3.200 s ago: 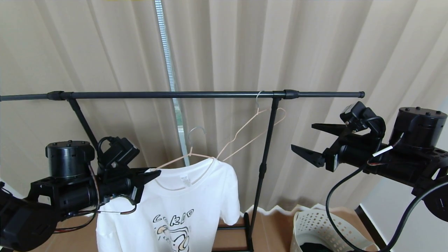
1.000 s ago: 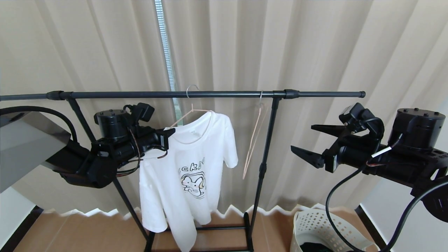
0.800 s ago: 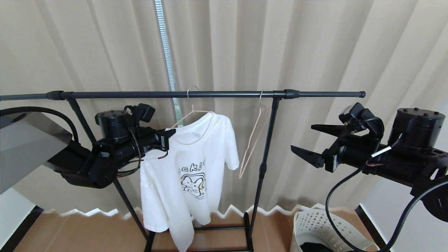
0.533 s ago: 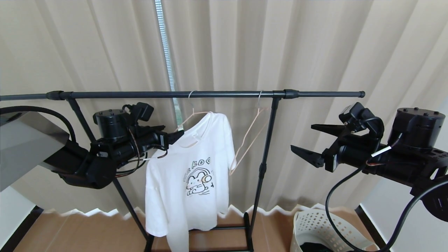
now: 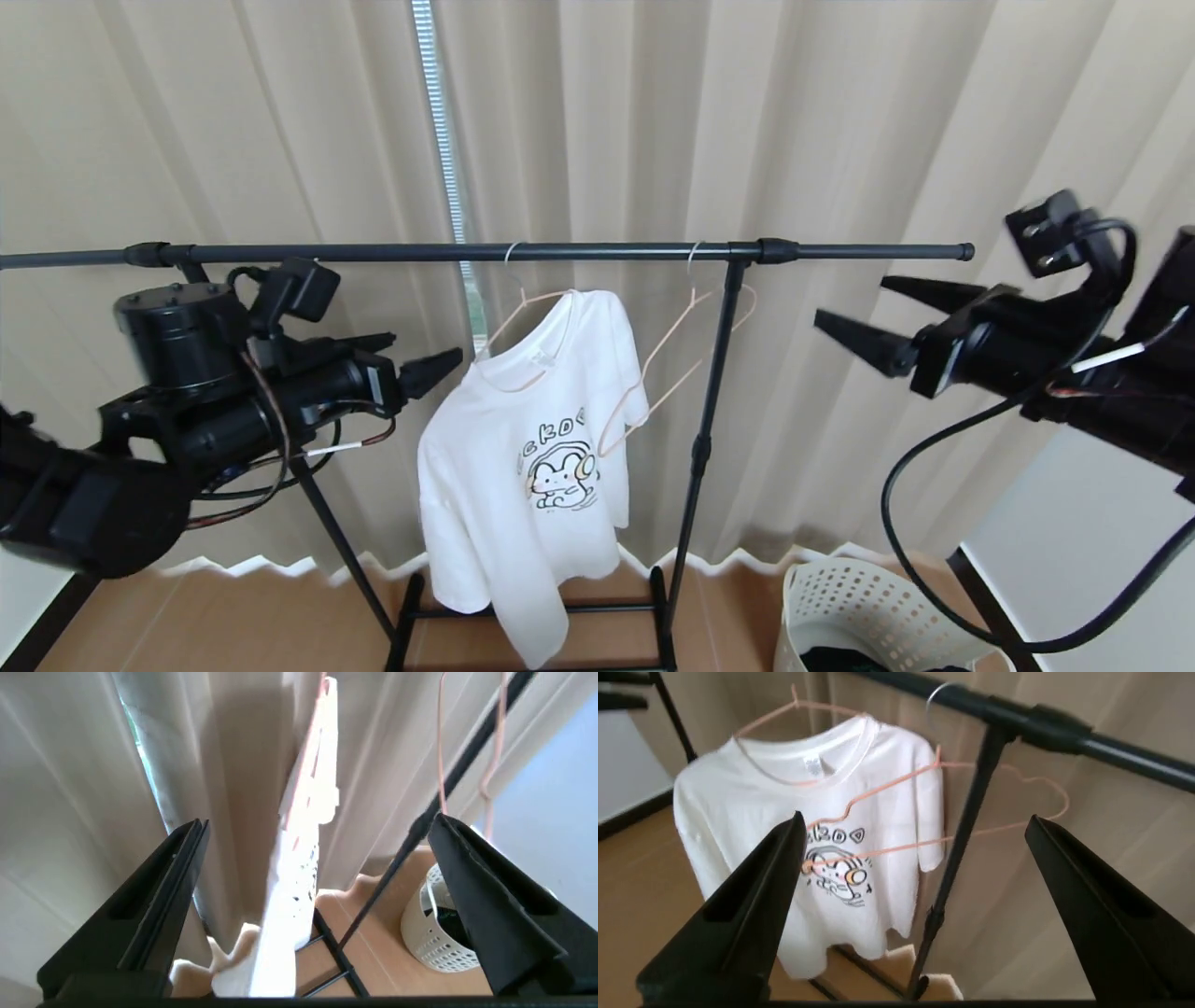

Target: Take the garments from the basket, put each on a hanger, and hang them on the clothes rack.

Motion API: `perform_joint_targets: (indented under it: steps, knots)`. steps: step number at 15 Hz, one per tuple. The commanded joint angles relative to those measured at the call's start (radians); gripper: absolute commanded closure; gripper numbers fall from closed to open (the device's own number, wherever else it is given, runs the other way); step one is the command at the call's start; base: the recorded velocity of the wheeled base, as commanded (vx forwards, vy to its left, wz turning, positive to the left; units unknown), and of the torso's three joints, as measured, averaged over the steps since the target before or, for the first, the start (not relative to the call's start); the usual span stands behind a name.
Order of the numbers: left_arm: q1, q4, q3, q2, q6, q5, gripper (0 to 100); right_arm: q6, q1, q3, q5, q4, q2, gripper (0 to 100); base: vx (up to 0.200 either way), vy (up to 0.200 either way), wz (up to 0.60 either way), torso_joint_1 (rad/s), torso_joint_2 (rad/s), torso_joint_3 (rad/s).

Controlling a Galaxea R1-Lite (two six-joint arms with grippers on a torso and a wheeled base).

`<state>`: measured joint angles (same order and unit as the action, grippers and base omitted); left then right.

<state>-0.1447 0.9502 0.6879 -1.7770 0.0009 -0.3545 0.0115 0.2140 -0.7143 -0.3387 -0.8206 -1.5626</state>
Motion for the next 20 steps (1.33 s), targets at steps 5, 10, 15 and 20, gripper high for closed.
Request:
perform_joint_targets:
  steps: [5,10,15,20]
  knots:
    - [-0.035,-0.045,-0.446,0.567,0.014,0.002,0,-0.068,-0.038,0.139,0.202,0.333,0.457,0,0.0,0.0,0.0,0.0,0.0,0.0]
    - [-0.035,-0.199,-0.599,0.786,0.013,0.0,0,0.054,-0.038,0.464,0.23,0.344,0.674,0,0.0,0.0,0.0,0.0,0.0,0.0]
    - [-0.035,-0.481,-0.688,1.14,0.013,0.002,0,0.059,-0.033,0.694,0.29,0.383,0.906,0,0.0,0.0,0.0,0.0,0.0,0.0]
    - [-0.024,-0.95,-0.669,1.624,0.007,0.015,0,0.09,-0.038,0.693,0.282,0.845,1.349,0,0.0,0.0,0.0,0.0,0.0,0.0]
